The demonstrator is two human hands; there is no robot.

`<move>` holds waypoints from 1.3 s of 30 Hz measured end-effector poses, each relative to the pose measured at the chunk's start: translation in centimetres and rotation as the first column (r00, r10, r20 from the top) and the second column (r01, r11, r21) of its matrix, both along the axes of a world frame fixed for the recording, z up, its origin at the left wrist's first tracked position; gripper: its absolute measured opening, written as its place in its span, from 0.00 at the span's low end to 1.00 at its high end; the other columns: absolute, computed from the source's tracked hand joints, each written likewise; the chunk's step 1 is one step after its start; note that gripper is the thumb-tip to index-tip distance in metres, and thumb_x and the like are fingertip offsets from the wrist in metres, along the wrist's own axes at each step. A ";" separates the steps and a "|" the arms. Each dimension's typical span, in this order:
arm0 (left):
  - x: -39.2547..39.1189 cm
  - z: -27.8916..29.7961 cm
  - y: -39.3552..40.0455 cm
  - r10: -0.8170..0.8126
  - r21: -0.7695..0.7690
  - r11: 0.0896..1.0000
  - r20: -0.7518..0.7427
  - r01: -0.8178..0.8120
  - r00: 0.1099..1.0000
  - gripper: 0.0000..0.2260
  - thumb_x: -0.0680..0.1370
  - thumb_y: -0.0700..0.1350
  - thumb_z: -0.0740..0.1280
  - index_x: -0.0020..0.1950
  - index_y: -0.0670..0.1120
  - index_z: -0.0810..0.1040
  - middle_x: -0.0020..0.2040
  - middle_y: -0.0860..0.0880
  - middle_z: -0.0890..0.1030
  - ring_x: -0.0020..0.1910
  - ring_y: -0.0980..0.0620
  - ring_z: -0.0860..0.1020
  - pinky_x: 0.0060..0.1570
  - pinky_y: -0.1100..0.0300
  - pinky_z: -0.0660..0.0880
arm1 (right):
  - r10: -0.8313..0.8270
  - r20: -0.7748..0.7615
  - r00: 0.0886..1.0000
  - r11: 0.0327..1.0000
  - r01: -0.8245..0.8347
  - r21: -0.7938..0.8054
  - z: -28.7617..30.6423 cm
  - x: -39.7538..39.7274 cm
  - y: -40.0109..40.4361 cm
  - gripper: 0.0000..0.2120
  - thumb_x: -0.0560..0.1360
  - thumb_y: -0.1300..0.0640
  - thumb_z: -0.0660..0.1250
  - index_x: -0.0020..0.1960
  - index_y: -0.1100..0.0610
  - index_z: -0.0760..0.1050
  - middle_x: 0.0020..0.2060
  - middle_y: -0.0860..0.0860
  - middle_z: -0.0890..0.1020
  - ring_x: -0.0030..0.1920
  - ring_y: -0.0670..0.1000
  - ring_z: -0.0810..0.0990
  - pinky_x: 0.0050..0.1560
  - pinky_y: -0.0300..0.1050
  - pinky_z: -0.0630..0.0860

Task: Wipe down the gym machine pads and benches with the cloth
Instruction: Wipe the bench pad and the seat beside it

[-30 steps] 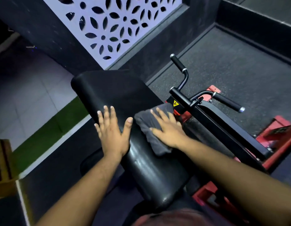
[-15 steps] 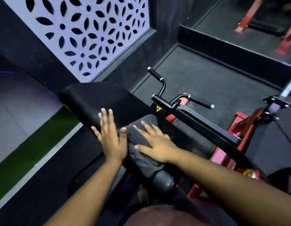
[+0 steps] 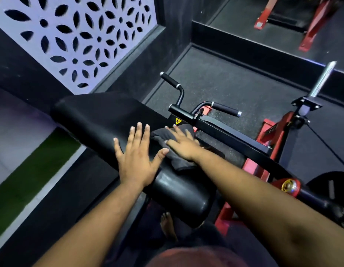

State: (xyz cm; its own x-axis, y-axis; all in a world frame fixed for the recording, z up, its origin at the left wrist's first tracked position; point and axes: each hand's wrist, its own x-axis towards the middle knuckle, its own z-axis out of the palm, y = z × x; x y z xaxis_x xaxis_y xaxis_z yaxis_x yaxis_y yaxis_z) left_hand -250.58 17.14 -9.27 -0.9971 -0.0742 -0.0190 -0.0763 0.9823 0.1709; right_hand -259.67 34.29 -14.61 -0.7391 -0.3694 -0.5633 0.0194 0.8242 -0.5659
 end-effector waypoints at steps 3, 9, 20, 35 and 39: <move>0.0 0.1 0.1 0.004 -0.005 1.000 0.002 -0.004 1.000 0.45 0.75 0.77 0.35 0.84 0.52 0.53 0.85 0.51 0.52 0.83 0.51 0.49 0.78 0.34 0.43 | 0.038 -0.013 0.999 0.999 -0.038 0.032 -2.0 0.2 4.5 0.28 0.84 0.37 0.54 0.82 0.37 0.51 0.83 0.39 0.45 0.83 0.54 0.45 0.77 0.67 0.49; 0.1 0.1 0.3 0.018 0.005 1.000 -0.002 -0.018 1.000 0.42 0.77 0.76 0.38 0.84 0.53 0.56 0.84 0.51 0.56 0.83 0.51 0.52 0.78 0.35 0.41 | -0.159 0.099 0.982 0.970 0.137 0.202 -3.7 -0.1 9.4 0.30 0.80 0.36 0.53 0.81 0.36 0.53 0.83 0.43 0.47 0.81 0.61 0.53 0.78 0.65 0.53; 0.4 1.1 0.2 -0.007 0.009 1.000 0.021 0.007 1.000 0.48 0.72 0.78 0.30 0.83 0.54 0.56 0.84 0.52 0.56 0.83 0.52 0.51 0.77 0.32 0.43 | -0.193 0.019 0.981 0.969 0.187 0.163 4.6 9.6 6.2 0.27 0.81 0.37 0.53 0.80 0.35 0.55 0.83 0.40 0.48 0.82 0.57 0.50 0.76 0.67 0.51; 3.1 2.0 -15.4 -0.526 -0.137 0.829 0.143 0.543 0.839 0.55 0.63 0.80 0.25 0.84 0.53 0.43 0.85 0.53 0.43 0.83 0.54 0.40 0.77 0.32 0.37 | -0.139 -0.572 0.808 0.764 0.455 0.457 7.9 20.9 -5.1 0.38 0.77 0.25 0.49 0.82 0.37 0.44 0.83 0.49 0.53 0.78 0.65 0.57 0.71 0.71 0.60; 0.9 2.2 -19.0 -0.570 -0.180 0.784 0.170 0.594 0.804 0.55 0.63 0.80 0.24 0.84 0.54 0.43 0.85 0.53 0.43 0.83 0.54 0.41 0.77 0.31 0.37 | -0.098 -0.601 0.793 0.785 0.433 0.444 7.4 18.9 -9.1 0.41 0.72 0.24 0.41 0.82 0.37 0.46 0.83 0.50 0.55 0.78 0.66 0.58 0.70 0.71 0.61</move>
State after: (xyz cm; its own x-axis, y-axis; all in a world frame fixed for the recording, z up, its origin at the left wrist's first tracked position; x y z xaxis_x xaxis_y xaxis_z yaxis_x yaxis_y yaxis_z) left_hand -249.63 -1.89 -7.08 -0.8450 0.5053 -0.1750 0.5167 0.8558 -0.0241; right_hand -240.77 25.19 -7.19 -0.9874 0.1273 -0.0945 0.1300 0.9913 -0.0224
